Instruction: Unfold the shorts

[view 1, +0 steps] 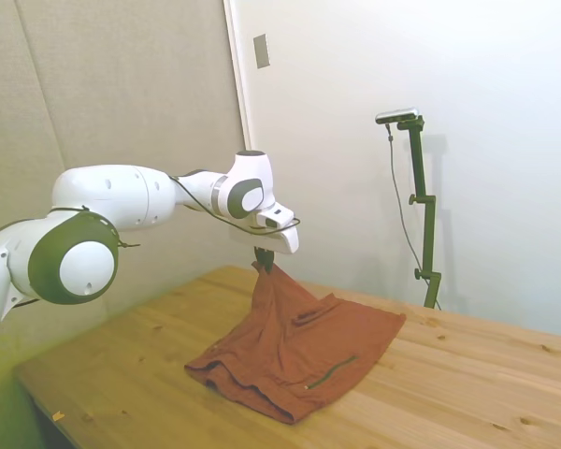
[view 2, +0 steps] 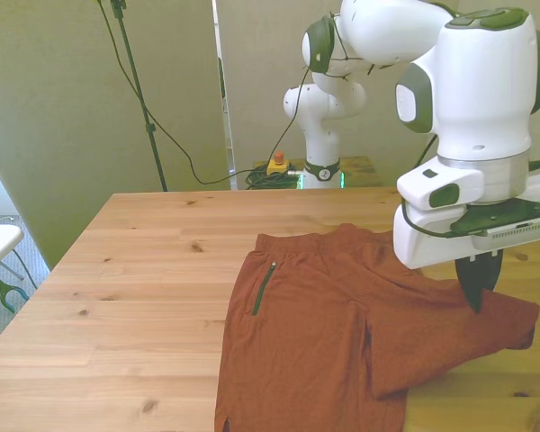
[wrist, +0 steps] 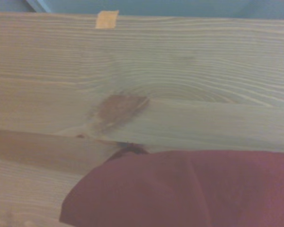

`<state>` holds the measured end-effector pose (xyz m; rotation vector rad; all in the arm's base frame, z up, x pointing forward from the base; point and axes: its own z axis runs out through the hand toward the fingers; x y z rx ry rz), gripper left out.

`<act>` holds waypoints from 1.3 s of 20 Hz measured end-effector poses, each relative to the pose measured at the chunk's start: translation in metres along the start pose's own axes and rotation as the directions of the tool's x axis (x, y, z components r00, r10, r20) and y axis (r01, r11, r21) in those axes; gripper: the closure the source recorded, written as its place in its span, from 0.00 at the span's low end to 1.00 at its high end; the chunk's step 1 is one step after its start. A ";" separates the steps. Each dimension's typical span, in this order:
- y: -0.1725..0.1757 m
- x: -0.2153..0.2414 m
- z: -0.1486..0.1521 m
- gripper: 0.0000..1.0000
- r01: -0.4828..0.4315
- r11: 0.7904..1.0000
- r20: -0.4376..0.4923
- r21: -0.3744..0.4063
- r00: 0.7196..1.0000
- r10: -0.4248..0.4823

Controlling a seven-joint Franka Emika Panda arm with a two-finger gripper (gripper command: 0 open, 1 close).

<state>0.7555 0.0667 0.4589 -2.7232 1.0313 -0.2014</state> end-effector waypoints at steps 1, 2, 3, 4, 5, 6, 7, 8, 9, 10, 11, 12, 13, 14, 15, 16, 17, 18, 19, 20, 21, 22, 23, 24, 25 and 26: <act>-0.001 -0.001 0.000 0.00 0.002 1.000 0.001 0.002 1.000 -0.002; -0.002 -0.002 0.000 0.00 0.003 1.000 0.000 0.004 1.000 -0.003; -0.002 -0.002 0.000 0.00 0.005 1.000 0.001 0.005 1.000 -0.005; -0.002 -0.002 -0.001 0.00 0.011 1.000 0.001 0.006 1.000 -0.011; -0.003 -0.003 -0.002 0.00 0.016 1.000 0.001 0.008 1.000 -0.016; -0.003 -0.004 -0.005 0.00 0.019 1.000 0.004 0.010 1.000 -0.019; -0.004 -0.005 -0.008 0.00 0.023 1.000 0.008 0.014 1.000 -0.023; -0.005 -0.007 -0.013 0.00 0.027 0.999 0.015 0.020 1.000 -0.027; -0.006 -0.010 -0.020 0.00 0.031 0.999 0.022 0.031 0.999 -0.031; -0.009 -0.013 -0.030 0.00 0.036 0.998 0.022 0.044 0.999 -0.037; -0.011 -0.017 -0.042 0.00 0.042 0.998 0.022 0.056 0.999 -0.044; -0.011 -0.021 -0.054 0.00 0.045 0.997 0.018 0.059 0.999 -0.046; -0.007 -0.022 -0.064 0.00 0.029 0.998 0.008 0.047 1.000 -0.030; 0.004 -0.023 -0.070 0.00 -0.007 1.000 0.003 0.018 1.000 0.007; 0.019 -0.021 -0.071 0.00 -0.044 0.999 -0.004 -0.017 0.999 0.044; 0.034 -0.019 -0.069 0.00 -0.081 0.995 -0.011 -0.054 0.997 0.080; 0.049 -0.019 -0.067 0.00 -0.105 0.991 -0.016 -0.087 0.994 0.104; 0.061 -0.022 -0.067 0.00 -0.115 0.987 -0.015 -0.112 0.993 0.114; 0.072 -0.027 -0.069 0.00 -0.119 0.984 -0.008 -0.132 0.993 0.119; 0.080 -0.034 -0.075 0.00 -0.118 0.982 -0.004 -0.147 0.993 0.118; 0.091 -0.042 -0.083 0.00 -0.114 0.981 0.003 -0.160 0.993 0.116; 0.102 -0.052 -0.092 0.00 -0.103 0.979 0.018 -0.174 0.994 0.108; 0.113 -0.063 -0.103 0.00 -0.088 0.979 0.032 -0.185 0.995 0.095; 0.124 -0.073 -0.115 0.00 -0.075 0.979 0.039 -0.188 0.996 0.084; 0.136 -0.084 -0.126 0.00 -0.063 0.980 0.047 -0.191 0.996 0.073; 0.149 -0.095 -0.136 0.00 -0.052 0.979 0.057 -0.195 0.996 0.065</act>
